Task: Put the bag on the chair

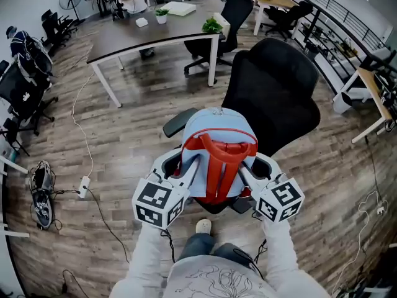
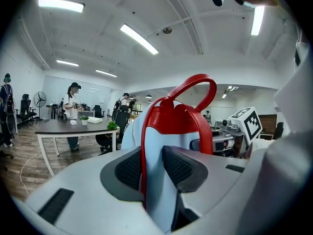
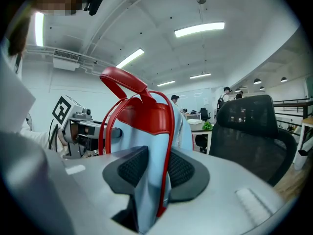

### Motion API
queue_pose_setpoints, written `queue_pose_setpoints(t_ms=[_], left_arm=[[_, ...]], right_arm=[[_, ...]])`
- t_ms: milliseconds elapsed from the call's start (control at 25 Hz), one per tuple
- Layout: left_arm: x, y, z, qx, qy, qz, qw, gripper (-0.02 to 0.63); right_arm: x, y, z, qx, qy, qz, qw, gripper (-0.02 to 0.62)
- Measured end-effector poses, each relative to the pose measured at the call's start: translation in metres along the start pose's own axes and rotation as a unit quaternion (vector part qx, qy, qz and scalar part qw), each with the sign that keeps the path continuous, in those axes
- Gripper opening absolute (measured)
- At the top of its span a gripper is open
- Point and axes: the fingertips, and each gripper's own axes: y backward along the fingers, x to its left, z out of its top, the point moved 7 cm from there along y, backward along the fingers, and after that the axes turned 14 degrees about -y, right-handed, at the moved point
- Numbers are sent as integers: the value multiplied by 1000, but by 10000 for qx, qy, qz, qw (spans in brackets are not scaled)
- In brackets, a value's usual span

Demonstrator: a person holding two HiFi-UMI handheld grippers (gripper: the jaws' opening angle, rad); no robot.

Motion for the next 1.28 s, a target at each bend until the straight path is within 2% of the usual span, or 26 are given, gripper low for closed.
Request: queue_pose_setpoints(t_ms=[240,520,880,1280], left_arm=[[28,-42,-25,172,122,-122,9997,126],[42,-91,-63,408,285,-233,9985,126],[47,-150,-130,1045,468,-342,9928,126],[35,-209,-216,1482,391,-272,9878,130]], right_arm=[[-32,-42,-10,257,-65,-140,9996,126],[-75,-77,-35,577,-99,-241,9980,127],[-132,-117,-89,1444,-158,-326,9889,129],[-193,-148,-169,2076,-167,-408,9772,127]])
